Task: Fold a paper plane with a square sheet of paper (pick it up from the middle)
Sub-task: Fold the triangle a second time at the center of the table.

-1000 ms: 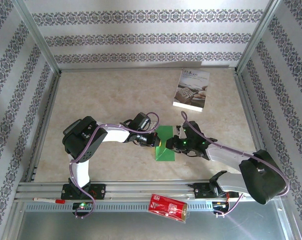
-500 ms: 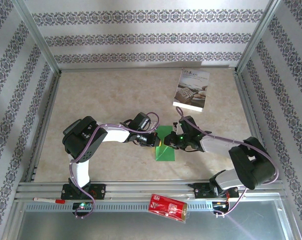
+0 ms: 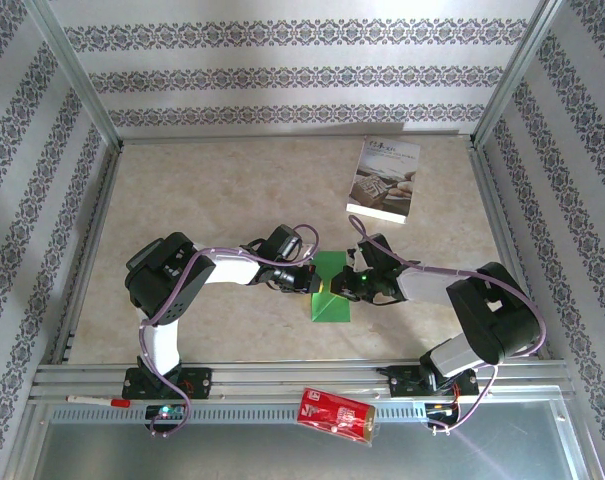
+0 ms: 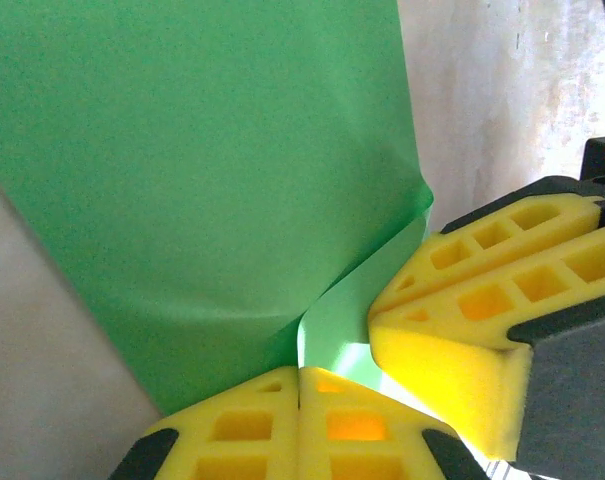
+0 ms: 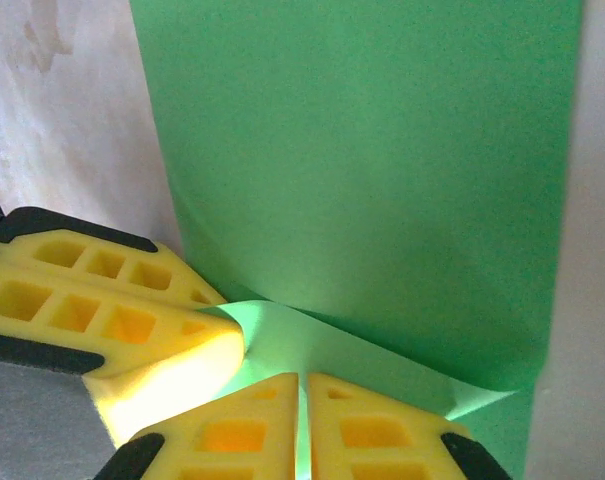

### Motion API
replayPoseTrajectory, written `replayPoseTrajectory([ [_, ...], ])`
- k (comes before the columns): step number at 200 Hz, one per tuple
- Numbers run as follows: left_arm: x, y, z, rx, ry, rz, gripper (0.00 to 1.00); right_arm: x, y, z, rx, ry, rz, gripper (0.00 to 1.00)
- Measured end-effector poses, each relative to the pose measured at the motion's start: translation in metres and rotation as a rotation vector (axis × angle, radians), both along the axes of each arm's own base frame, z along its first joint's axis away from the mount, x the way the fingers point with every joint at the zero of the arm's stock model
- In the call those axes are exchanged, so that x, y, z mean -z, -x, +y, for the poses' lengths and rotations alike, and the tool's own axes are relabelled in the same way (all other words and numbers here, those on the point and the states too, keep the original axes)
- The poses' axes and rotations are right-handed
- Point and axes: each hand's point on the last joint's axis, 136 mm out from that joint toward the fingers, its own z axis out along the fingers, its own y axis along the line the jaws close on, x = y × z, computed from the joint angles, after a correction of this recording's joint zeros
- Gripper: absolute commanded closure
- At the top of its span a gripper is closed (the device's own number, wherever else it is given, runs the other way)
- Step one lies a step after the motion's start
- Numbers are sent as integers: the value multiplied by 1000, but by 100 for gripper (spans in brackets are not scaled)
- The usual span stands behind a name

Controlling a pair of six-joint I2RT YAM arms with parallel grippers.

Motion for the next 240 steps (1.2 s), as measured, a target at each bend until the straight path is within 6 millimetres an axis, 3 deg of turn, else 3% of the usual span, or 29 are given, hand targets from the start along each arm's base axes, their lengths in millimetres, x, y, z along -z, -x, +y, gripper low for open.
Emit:
replayPoseTrajectory([
  [79,-1,0,0,-1,-6,6,97,5,3,-2,-18,3,0,90],
  [101,-1,0,0,-3,-14,5,90,5,3,-2,-20,2,2,90],
  [140,-12,0,-2,-16,-36,-37,63,6,2,0,-27,-8,-1,90],
  [172,-22,6,17,-72,-75,-59,54,6,2,1,-30,-15,-3,90],
  [194,-39,16,29,-93,-77,-94,59,6,1,2,-32,-18,-4,90],
  [222,-61,36,23,-67,-43,-136,83,5,1,2,-33,-20,-5,90],
  [240,-60,48,13,-31,-31,-125,94,5,1,2,-33,-20,-5,90],
])
